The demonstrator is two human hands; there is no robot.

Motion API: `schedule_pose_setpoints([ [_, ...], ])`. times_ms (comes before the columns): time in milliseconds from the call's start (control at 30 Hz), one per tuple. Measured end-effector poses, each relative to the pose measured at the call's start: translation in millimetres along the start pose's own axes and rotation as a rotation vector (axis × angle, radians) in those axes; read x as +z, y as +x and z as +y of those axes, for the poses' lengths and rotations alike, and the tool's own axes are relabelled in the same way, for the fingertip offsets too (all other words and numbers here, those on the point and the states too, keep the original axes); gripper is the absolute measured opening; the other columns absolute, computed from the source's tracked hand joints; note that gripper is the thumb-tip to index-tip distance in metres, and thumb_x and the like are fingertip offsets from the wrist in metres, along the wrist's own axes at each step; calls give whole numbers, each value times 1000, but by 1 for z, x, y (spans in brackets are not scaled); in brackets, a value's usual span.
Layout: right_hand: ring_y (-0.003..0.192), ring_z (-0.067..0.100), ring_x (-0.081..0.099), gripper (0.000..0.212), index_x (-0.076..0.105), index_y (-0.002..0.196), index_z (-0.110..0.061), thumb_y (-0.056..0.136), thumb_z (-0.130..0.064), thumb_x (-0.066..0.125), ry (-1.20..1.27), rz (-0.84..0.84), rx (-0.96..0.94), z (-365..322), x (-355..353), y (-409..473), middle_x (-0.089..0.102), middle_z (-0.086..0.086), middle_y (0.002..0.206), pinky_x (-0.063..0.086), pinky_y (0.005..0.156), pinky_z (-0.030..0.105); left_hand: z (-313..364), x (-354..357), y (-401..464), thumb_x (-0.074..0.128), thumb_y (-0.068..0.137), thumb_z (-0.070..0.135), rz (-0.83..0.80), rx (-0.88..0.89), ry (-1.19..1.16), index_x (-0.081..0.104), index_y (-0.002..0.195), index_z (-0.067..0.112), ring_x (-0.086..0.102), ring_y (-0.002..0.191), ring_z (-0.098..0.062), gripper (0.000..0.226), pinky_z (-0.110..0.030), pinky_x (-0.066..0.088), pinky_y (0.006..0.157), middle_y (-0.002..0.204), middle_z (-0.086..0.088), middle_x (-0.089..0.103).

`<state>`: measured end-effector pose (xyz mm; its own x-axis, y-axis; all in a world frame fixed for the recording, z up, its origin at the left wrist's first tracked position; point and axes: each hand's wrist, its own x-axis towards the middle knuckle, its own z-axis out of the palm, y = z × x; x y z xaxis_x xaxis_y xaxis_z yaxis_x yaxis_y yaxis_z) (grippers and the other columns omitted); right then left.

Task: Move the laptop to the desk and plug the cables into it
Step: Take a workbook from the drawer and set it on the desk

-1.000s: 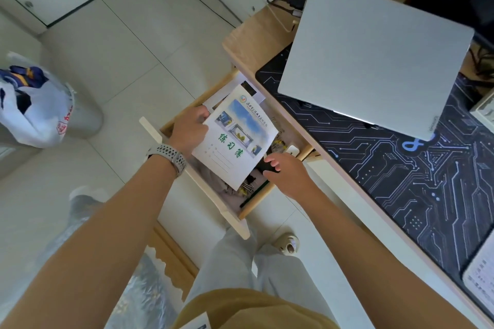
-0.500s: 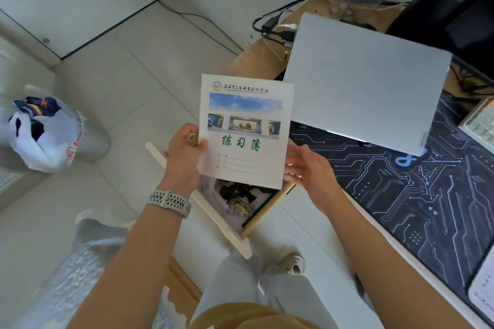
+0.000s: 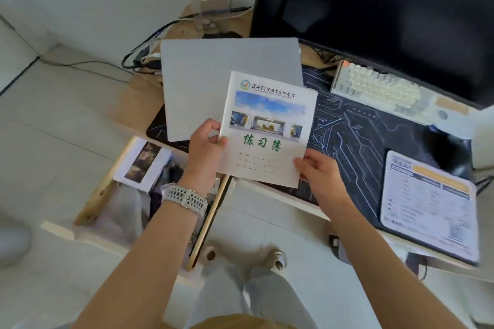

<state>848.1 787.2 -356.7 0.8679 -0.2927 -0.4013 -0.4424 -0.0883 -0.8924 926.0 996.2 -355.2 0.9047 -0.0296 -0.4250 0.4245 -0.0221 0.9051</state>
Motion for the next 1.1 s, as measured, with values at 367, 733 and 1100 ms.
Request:
schedule_pose_setpoints([
  [367,73,6,69,15,65,87,-14,92,-3,56,115,351,105,43,-160,-25,72,-2,82,55,64,17,1,177,-19,47,88,-2,-301,3,184,54,73,20,66,93,-40,27,-54,55,78,95,-13,71],
  [733,80,22,65,12,66,91,-15,92,-9,56,-69,505,235,104,-287,-32,70,3,86,56,68,32,-49,309,-36,65,83,1,-424,-16,429,65,80,13,71,83,-22,12,-45,59,77,86,-7,72],
  [1100,83,26,59,14,64,88,-10,91,-22,57,-513,409,410,163,-357,-29,66,8,91,48,70,32,-100,381,-53,72,79,13,-461,182,925,64,74,13,69,70,-17,10,-36,59,69,73,0,71],
])
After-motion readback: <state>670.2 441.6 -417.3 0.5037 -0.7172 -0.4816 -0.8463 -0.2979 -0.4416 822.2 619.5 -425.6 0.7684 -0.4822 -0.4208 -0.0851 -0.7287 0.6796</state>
